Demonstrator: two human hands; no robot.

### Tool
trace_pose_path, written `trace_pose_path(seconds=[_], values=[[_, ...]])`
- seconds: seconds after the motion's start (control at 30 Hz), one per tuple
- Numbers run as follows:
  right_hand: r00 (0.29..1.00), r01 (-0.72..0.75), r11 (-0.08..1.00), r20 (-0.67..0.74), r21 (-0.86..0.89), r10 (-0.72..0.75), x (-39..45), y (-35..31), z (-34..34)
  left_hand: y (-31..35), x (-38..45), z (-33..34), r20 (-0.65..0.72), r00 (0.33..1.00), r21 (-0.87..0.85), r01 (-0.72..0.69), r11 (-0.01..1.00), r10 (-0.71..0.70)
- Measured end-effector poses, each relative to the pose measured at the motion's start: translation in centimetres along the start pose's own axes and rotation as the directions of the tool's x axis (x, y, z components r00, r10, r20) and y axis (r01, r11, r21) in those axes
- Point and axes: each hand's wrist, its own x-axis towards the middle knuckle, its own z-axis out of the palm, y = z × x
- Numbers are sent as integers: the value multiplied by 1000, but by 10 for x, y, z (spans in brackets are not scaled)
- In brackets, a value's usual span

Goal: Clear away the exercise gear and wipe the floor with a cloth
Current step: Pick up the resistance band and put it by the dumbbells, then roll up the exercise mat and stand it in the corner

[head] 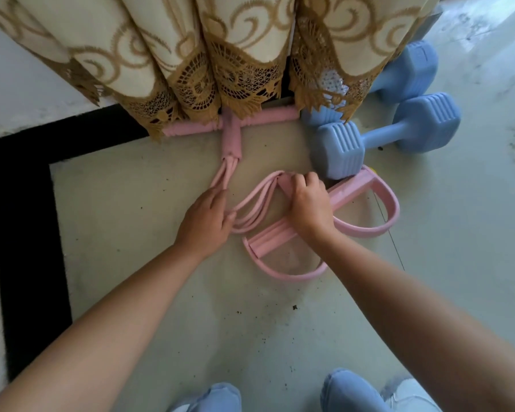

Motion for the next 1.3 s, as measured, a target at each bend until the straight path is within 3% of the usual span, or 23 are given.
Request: trace_pose_path(seconds=[0.17, 0.3, 0.47, 0.7, 0.83, 0.97, 1.1, 1.3], values=[[994, -98, 995, -57, 10, 98, 10, 3, -8, 9, -8, 5, 38, 999, 80, -35, 996, 32], [998, -57, 994, 2, -97, 58, 8, -1, -8, 15, -7, 7, 146, 989, 181, -17, 983, -10], [995, 60, 971, 92, -230, -40, -5, 0, -23, 18, -6, -9, 145, 989, 295, -17, 955, -27], [925, 306, 899, 321, -312, -204, -65, -59, -117, 54, -87, -104, 164, 972, 332, 104, 937, -166], [877, 409, 864, 387, -294, -284, -104, -125, -204, 79, -154, -185, 121, 945, 297, 258, 919, -304], [782, 590, 759, 428, -275, -453, -146, -188, -290, 108, -231, -263, 53, 897, 223, 419, 880, -440], [631, 768, 579, 480, -273, -610, -202, -239, -360, 140, -327, -316, -110, 811, 64, 583, 810, -575], [308, 951, 224, 585, -213, -751, -327, -270, -415, 220, -483, -329, -131, 534, -89, 832, 547, -835]])
